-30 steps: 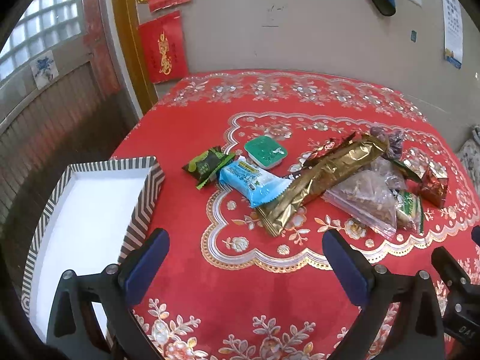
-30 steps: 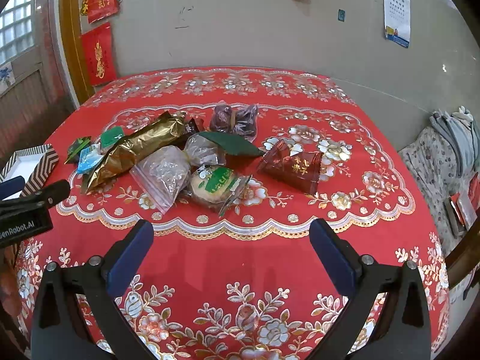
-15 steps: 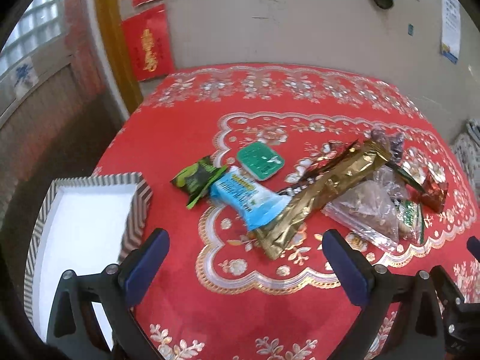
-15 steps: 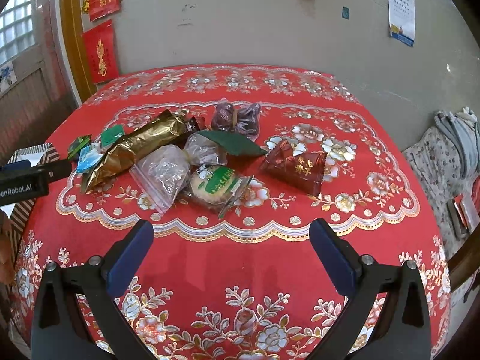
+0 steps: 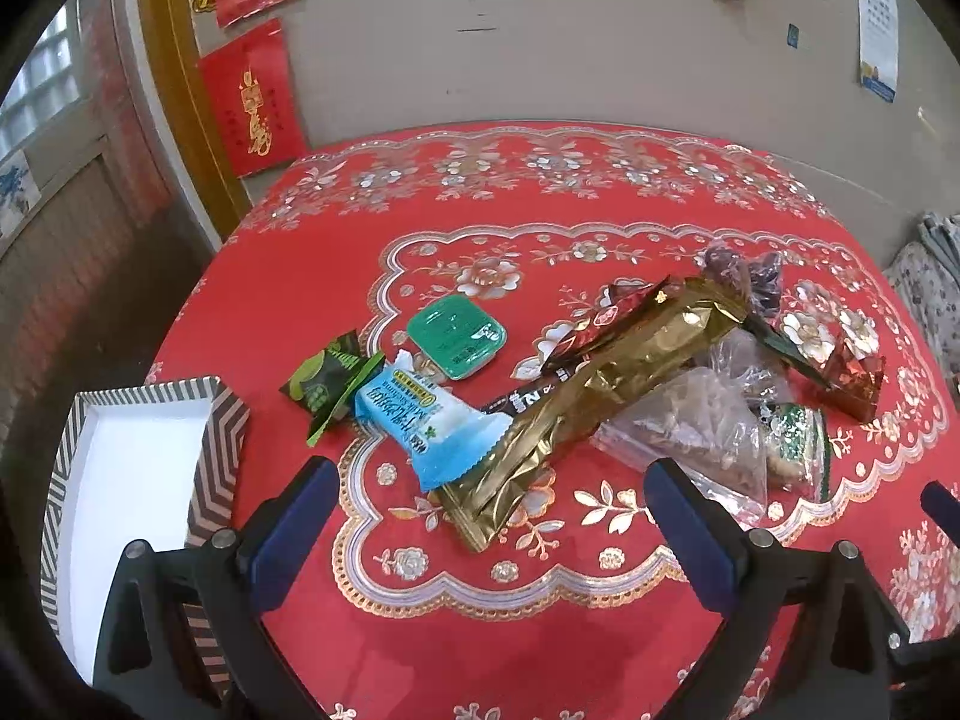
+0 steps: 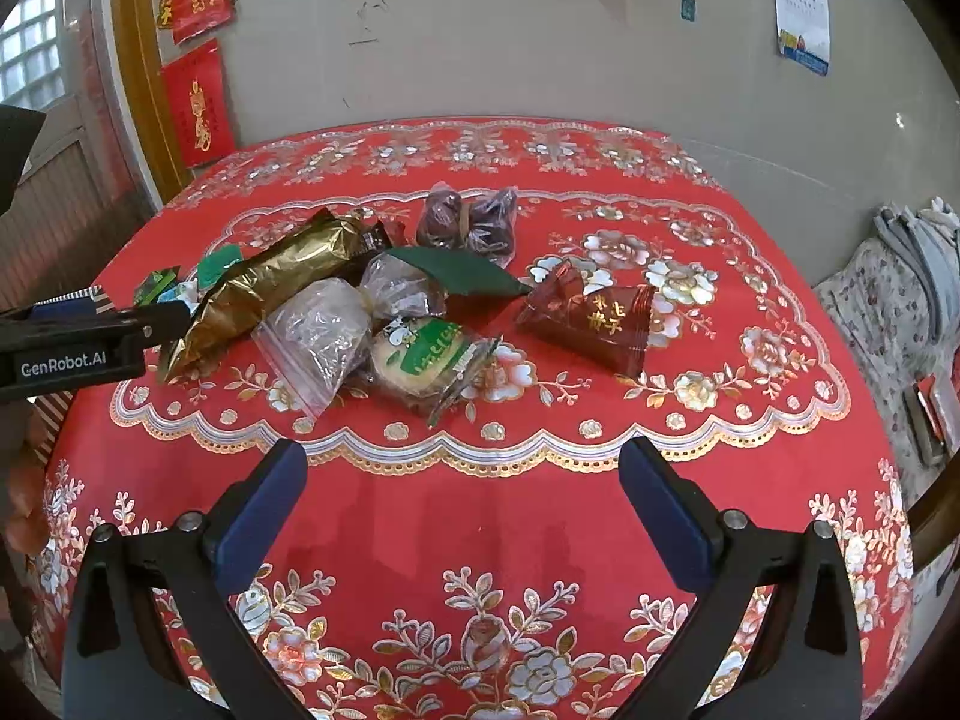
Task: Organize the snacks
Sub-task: 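Move both tools toward the snack pile on the tablecloth, then grasp the gold wrapper bar with the left tool while the right tool grasps a clear nut bag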
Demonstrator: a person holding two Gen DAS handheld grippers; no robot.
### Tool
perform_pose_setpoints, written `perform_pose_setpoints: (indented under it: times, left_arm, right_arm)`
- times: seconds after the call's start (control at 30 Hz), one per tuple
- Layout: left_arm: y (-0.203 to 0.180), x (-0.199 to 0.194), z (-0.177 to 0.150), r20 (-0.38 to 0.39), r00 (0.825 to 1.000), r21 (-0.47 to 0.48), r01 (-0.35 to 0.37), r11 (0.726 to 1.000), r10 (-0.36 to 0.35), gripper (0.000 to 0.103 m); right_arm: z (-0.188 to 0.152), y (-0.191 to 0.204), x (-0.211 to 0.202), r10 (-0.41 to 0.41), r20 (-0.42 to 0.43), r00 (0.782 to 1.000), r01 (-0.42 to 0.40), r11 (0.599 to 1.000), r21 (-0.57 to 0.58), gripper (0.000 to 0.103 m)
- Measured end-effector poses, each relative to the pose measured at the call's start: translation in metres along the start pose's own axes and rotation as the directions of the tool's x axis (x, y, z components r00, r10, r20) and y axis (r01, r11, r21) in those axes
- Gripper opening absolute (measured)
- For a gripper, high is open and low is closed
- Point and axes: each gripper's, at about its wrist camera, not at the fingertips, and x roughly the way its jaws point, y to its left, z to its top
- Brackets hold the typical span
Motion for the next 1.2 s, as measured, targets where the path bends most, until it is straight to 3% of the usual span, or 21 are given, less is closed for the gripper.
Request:
perform_pose_setpoints:
  times: [0.23, 0.87, 1.03, 1.1, 1.2]
  left_arm:
    - [-0.008, 0.011, 0.007, -0.009, 1.0, 0.026, -0.01, 1.0, 0.01, 0.102]
    - [-0.031, 0.052, 0.03, -0.128, 0.987, 0.09, 0.104, 0.991, -0.092, 0.094]
    - [-0.035, 0.061, 0.032, -0.171, 0.976, 0.066, 0.149, 0.987, -0.136, 0.059]
    - [-0.034, 0.062, 0.032, -0.176, 0.976, 0.067, 0.141, 0.988, -0.128, 0.056]
    - [-0.031, 0.062, 0.03, -0.18, 0.977, 0.053, 0.129, 0.99, -0.117, 0.037]
  right_arm:
    - [0.0, -0.003, 0.001, 0.001, 0.005, 1.0, -0.001, 1.0, 0.0, 0.103]
    - [-0.002, -0.02, 0.006, 0.017, -0.015, 1.0, -0.016, 0.998, 0.055, 0.103]
    - [-0.002, -0.021, 0.006, 0.017, -0.014, 1.0, -0.016, 0.998, 0.054, 0.103]
    - [-0.002, -0.023, 0.006, 0.015, -0.013, 1.0, -0.014, 0.998, 0.058, 0.103]
    - [-0.002, -0.026, 0.006, 0.018, -0.016, 1.0, -0.017, 0.997, 0.075, 0.103]
